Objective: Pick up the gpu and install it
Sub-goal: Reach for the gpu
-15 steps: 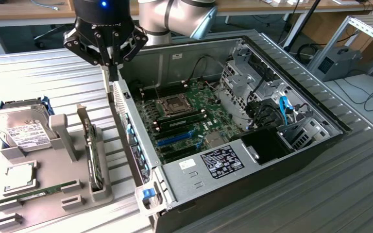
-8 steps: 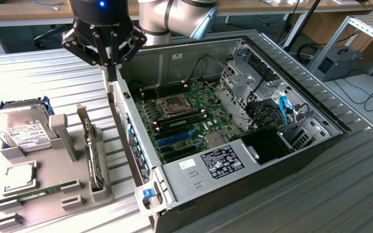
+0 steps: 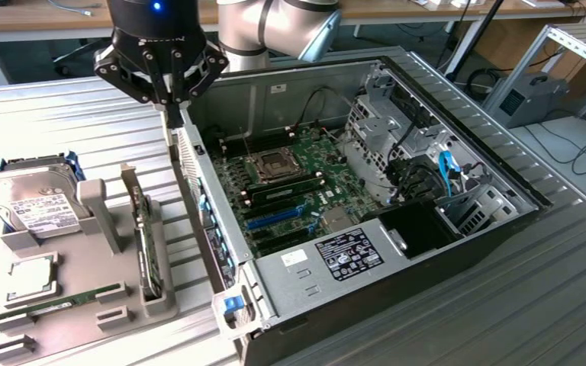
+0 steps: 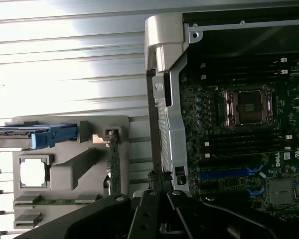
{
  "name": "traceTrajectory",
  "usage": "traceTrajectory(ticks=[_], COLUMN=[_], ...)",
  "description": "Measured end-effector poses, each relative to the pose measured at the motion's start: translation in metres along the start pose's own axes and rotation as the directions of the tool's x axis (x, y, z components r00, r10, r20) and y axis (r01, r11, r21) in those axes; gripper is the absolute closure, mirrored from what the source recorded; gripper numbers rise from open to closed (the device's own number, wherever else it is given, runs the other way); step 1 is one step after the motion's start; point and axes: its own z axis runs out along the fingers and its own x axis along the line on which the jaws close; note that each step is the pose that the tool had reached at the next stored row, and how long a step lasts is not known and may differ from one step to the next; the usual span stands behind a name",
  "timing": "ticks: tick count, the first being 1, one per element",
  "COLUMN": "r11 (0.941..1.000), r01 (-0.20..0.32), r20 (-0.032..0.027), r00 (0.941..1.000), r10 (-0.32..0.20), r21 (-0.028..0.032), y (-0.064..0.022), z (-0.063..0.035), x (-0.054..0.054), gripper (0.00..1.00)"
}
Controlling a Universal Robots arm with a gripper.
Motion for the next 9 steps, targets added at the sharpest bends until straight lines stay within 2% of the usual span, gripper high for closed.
traceTrajectory(ticks=[9], r11=[1.0000], r01=[0.000], r20=[0.0000], r00=[1.0000], r10=[0.000], r21=[0.0000], y=[-0.0002], z=[0.0000], x=[0.0025], gripper=[0.89])
